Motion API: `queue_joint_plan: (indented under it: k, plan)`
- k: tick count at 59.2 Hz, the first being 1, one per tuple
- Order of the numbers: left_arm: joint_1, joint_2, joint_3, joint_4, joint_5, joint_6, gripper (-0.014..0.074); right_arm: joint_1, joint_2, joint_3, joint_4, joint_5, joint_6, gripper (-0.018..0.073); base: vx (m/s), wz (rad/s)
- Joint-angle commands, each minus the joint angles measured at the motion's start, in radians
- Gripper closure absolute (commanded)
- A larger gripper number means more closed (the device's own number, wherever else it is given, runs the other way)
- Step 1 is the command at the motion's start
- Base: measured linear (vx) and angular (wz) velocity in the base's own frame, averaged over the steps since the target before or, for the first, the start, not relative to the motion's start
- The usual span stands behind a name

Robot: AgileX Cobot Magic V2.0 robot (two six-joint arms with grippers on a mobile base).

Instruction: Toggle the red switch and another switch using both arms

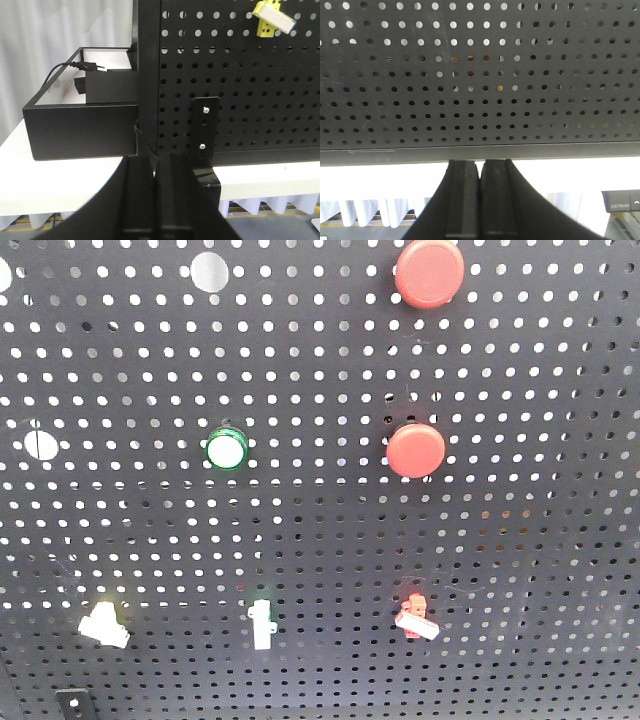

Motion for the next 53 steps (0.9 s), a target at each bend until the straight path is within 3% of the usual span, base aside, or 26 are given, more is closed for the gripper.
queue_joint_plan:
  k: [1,42,53]
  plan:
    - [0.002,-0.008,0.019,-0.007,-0.076,-0.002,0.0594,-0.006,-0.01,0.005,-0.003,-0.081,-0.006,0.0566,0.0,0.0]
    - [0.002,-0.008,0.011,-0.008,-0.111,-0.009,0.0594,-0.006,-0.01,0.005,-0.009,-0.097,-0.006,0.0566,0.0,0.0]
    - [0.002,-0.008,0.011,-0.008,-0.234,-0.01,0.0594,-0.006,-0.01,-0.001,0.012,-0.222,0.018,0.0566,0.0,0.0]
